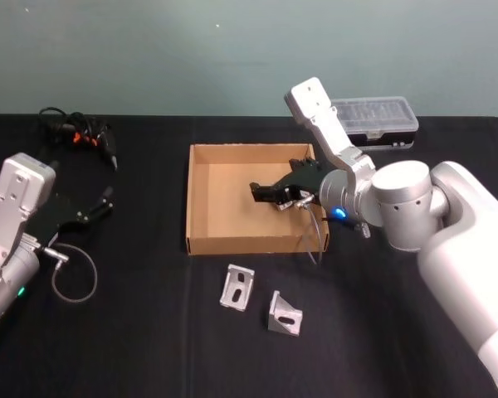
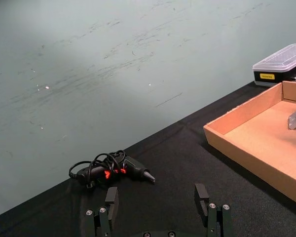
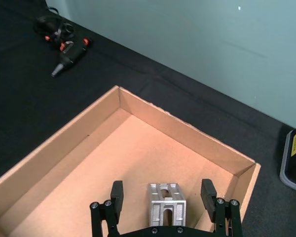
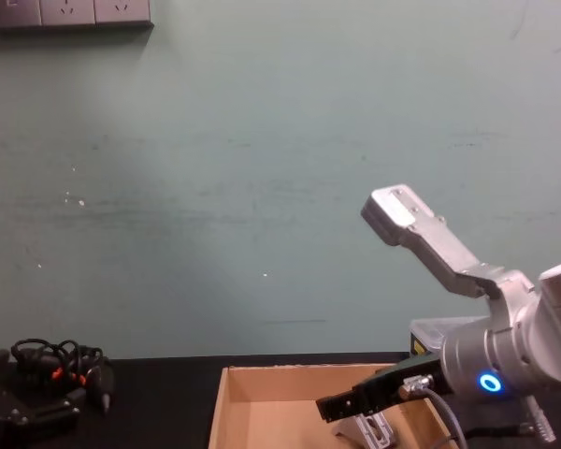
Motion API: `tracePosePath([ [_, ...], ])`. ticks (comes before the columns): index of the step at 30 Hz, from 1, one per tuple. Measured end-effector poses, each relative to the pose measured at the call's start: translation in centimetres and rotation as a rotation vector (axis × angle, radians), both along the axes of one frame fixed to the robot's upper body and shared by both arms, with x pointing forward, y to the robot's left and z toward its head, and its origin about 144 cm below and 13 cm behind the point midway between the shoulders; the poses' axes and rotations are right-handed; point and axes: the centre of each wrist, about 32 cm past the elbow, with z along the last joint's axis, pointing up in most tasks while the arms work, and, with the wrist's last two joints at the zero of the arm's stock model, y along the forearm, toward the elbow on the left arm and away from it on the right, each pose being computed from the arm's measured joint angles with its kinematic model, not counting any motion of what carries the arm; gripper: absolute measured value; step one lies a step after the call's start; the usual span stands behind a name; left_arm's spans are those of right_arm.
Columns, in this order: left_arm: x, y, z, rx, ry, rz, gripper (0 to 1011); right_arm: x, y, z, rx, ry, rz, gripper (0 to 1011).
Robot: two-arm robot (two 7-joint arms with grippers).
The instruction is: Use one hand to pick up the angle iron from the table and place it into the box.
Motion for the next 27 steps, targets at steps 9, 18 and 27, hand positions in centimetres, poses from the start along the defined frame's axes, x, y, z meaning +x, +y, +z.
tracePosePath([
  [9, 0.0, 0.0, 0.0, 0.0, 0.0, 0.0, 1011, -3.9, -1.1, 1.6, 0.02, -0.056, 0.064, 1000],
  [18, 0.0, 0.0, 0.0, 0.0, 0.0, 0.0, 1011, -9.4, -4.9, 2.4, 0.055, -0.09, 0.206, 1000],
  [27, 0.0, 0.0, 0.0, 0.0, 0.0, 0.0, 1012, -14.1, -9.2, 2.3, 0.07, -0.105, 0.352, 1000],
])
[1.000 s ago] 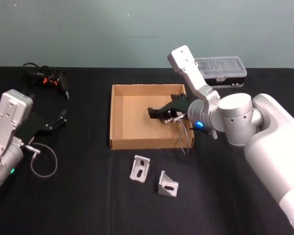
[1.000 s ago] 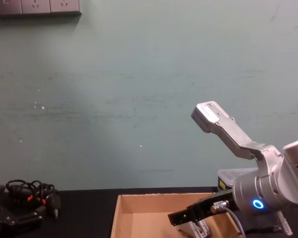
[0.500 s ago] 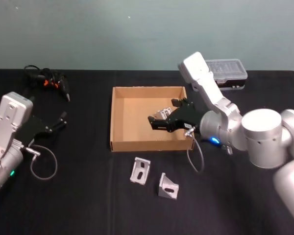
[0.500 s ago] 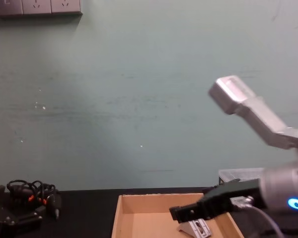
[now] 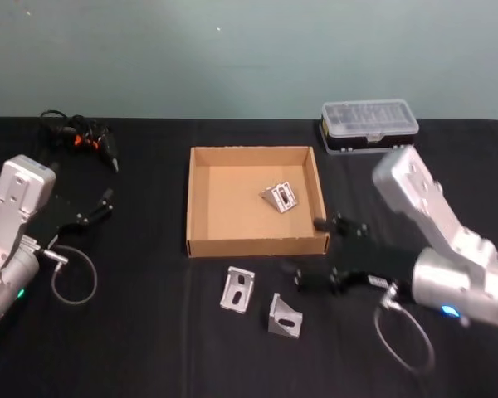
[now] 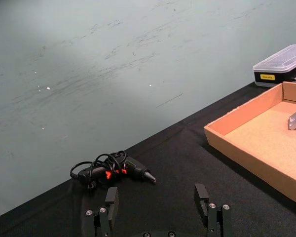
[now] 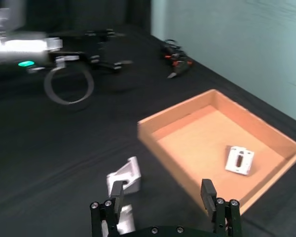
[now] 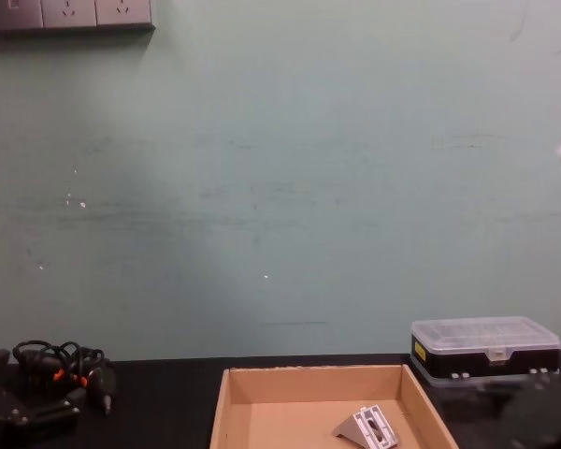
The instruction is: Use one hand to pick up the angle iron from the table and place it into the box.
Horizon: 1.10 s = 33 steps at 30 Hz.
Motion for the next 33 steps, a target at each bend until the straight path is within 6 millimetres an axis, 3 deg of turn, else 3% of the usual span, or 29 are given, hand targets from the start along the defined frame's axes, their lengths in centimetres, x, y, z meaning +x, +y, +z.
tracePosePath([
  [7, 0.0, 0.0, 0.0, 0.0, 0.0, 0.0, 1011, -2.2, -1.8, -1.4, 0.016, 0.011, 0.108, 1000],
  [12, 0.0, 0.0, 0.0, 0.0, 0.0, 0.0, 1011, -2.7, -1.8, -2.8, 0.021, 0.042, 0.157, 1000],
  [22, 0.0, 0.0, 0.0, 0.0, 0.0, 0.0, 1011, -2.6, -1.3, -5.4, -0.011, 0.08, 0.201, 1000],
  [33, 0.0, 0.0, 0.0, 0.0, 0.0, 0.0, 1011, -1.8, -0.8, -6.4, -0.019, 0.066, 0.194, 1000],
])
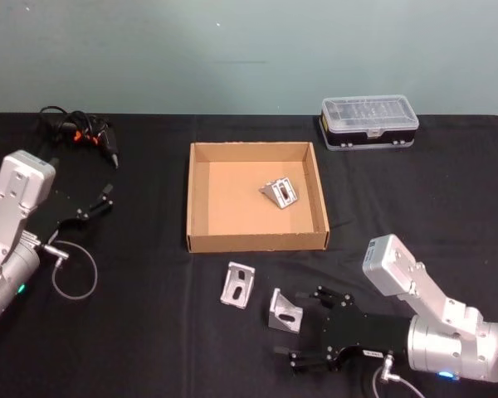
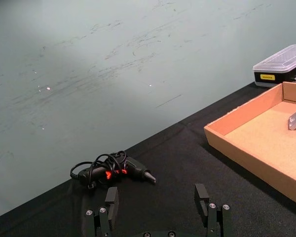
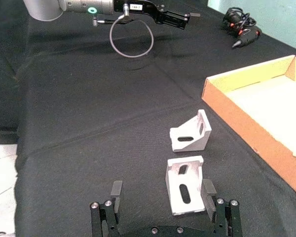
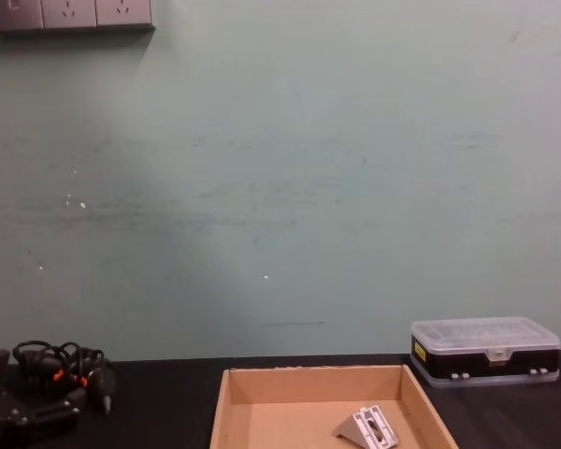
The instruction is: Use one hand to pick up the angle iron from the table and place it into the box.
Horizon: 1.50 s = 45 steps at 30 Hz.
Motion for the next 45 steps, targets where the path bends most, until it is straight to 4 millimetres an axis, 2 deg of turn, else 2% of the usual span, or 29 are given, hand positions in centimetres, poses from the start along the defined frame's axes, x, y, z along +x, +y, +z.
tracePosePath([
  [20, 0.0, 0.0, 0.0, 0.0, 0.0, 0.0, 1011, 2.3, 2.2, -2.2, 0.025, -0.012, -0.034, 1000],
  [35, 0.0, 0.0, 0.0, 0.0, 0.0, 0.0, 1011, 2.8, 2.6, -2.6, 0.027, -0.005, -0.039, 1000],
  [39, 0.0, 0.0, 0.0, 0.0, 0.0, 0.0, 1011, 2.8, 2.6, -2.6, 0.027, -0.006, -0.039, 946],
  [43, 0.0, 0.0, 0.0, 0.0, 0.0, 0.0, 1011, 2.8, 2.6, -2.5, 0.027, -0.005, -0.039, 817],
  [45, 0.0, 0.0, 0.0, 0.0, 0.0, 0.0, 1011, 2.8, 2.6, -2.5, 0.027, -0.005, -0.039, 785],
])
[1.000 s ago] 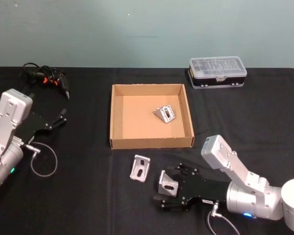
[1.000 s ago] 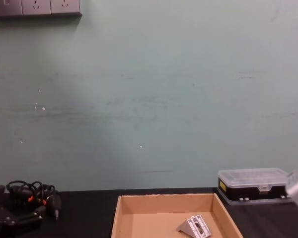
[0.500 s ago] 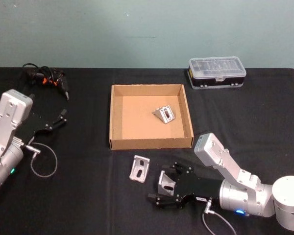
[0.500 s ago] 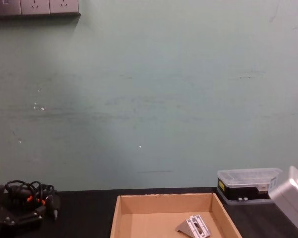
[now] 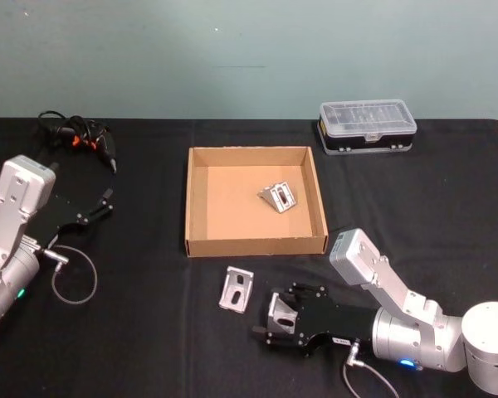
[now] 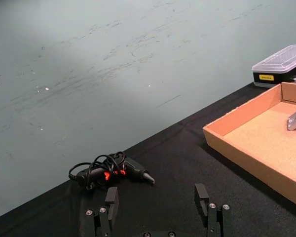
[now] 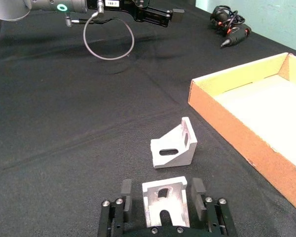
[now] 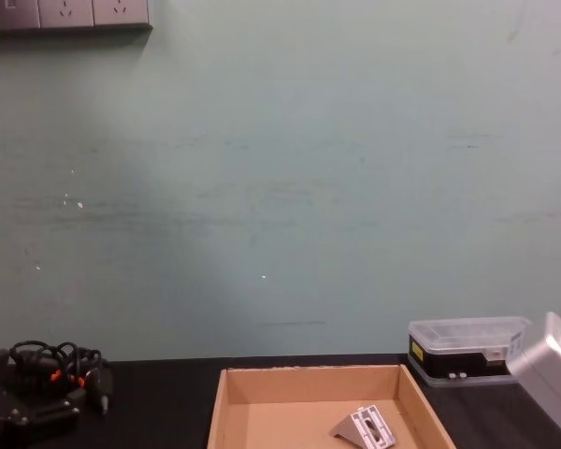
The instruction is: Use one hand to pick up the angle iron from the table and place it into the box.
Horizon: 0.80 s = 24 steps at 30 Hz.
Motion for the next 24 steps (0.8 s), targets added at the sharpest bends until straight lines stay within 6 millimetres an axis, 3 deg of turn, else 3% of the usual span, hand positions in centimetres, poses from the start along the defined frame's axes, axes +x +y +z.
tracePosePath([
  [10, 0.0, 0.0, 0.0, 0.0, 0.0, 0.0, 1011, 0.0, 0.0, 0.0, 0.0, 0.0, 0.0, 477],
  [19, 0.0, 0.0, 0.0, 0.0, 0.0, 0.0, 1011, -0.3, -0.1, 0.4, 0.014, -0.008, -0.005, 476],
  [24, 0.0, 0.0, 0.0, 0.0, 0.0, 0.0, 1011, -0.3, -0.1, 2.1, 0.044, -0.038, -0.043, 476],
])
